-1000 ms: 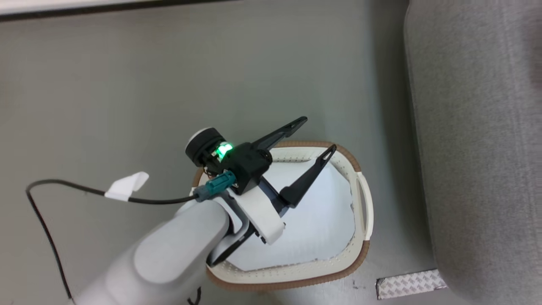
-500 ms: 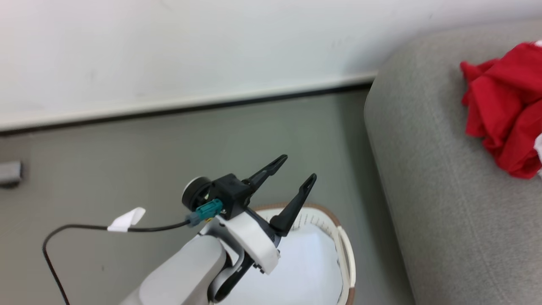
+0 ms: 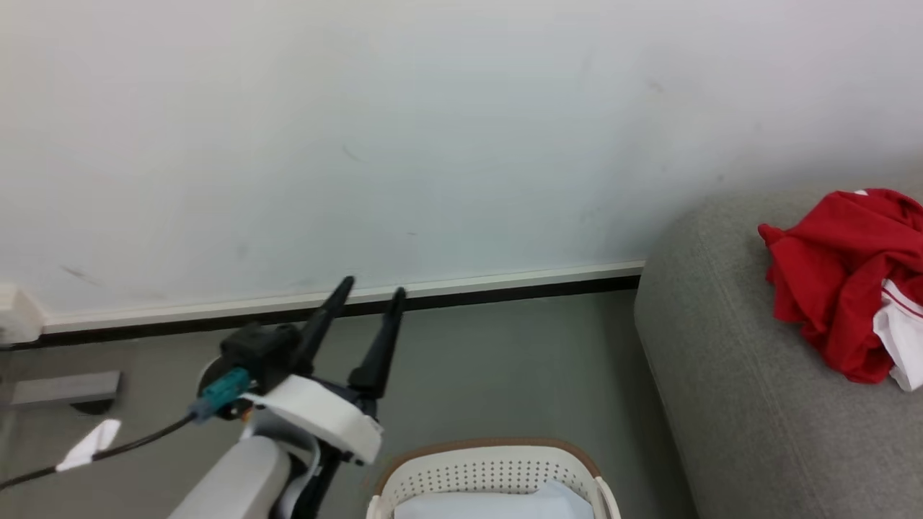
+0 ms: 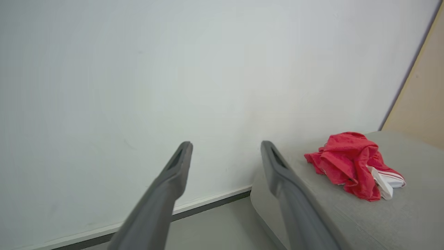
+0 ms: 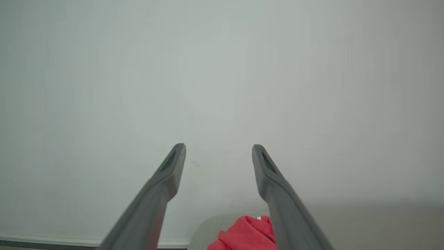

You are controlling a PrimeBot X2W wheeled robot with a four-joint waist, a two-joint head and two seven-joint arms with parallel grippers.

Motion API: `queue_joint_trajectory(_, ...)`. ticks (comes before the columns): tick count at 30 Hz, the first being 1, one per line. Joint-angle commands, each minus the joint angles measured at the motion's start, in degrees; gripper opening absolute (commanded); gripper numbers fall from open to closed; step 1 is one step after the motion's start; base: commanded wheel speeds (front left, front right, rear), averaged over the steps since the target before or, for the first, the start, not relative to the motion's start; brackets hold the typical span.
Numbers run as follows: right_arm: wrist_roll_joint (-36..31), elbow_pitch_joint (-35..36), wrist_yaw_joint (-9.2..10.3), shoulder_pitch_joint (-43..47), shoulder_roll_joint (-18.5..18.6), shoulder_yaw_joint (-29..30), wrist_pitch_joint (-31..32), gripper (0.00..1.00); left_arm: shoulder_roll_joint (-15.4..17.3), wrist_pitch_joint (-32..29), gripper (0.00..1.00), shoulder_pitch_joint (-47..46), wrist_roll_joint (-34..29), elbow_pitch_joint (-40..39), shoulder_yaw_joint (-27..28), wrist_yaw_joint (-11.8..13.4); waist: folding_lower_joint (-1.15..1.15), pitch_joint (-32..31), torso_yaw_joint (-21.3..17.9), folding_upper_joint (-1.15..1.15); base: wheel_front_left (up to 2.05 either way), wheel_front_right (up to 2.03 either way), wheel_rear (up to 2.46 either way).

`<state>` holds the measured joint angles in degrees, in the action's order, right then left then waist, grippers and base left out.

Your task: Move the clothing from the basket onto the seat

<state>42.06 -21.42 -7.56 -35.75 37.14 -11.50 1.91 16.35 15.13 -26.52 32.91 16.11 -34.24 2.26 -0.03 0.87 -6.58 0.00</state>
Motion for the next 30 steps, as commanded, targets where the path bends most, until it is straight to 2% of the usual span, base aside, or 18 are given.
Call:
queue_joint_trajectory(1,0.2,2.2,0.15,2.9,-1.4,0.0,-1.0,1.00,1.1,0.0,1.00,2.3,0.4,-0.4,2.3,0.8,0.03,-1.5,1.9,0.00,0.00,0.00,0.00)
queue_joint_trajectory(7,-0.5,8.7,0.15,11.4,-6.7,0.7,-6.1,1.00,2.1,0.0,1.00,8.6,0.7,-1.8,12.2,3.5,0.03,-1.8,4.5,0.00,0.00,0.00,0.00)
queue_joint_trajectory(8,-1.1,9.1,0.15,12.9,-7.9,0.9,-7.3,1.00,2.0,0.0,1.00,10.0,1.1,-1.6,13.1,3.3,0.03,-1.8,4.9,0.00,0.00,0.00,0.00)
queue_joint_trajectory(11,-4.4,7.8,0.15,17.9,-11.7,2.2,-10.1,1.00,1.2,0.0,1.00,12.7,1.5,-1.8,17.4,4.6,0.03,-2.0,6.2,0.00,0.00,0.00,0.00)
queue_joint_trajectory(15,-7.6,6.5,0.14,24.2,-17.4,3.3,-14.0,1.00,-0.8,0.0,1.00,16.3,-0.2,-2.2,21.3,4.6,0.03,-2.2,8.1,0.00,0.00,0.00,0.00)
queue_joint_trajectory(19,-9.9,5.9,0.14,28.1,-22.3,2.9,-16.4,1.00,-2.8,0.0,1.00,19.6,-2.9,-2.0,24.0,2.3,0.03,-2.2,8.8,0.00,0.00,0.00,0.00)
queue_joint_trajectory(30,-19.3,8.6,0.15,33.3,-28.2,7.0,-17.1,1.00,-9.5,0.0,1.00,24.6,-14.2,0.0,31.8,-3.6,0.03,-2.4,9.0,0.00,0.00,0.00,0.00)
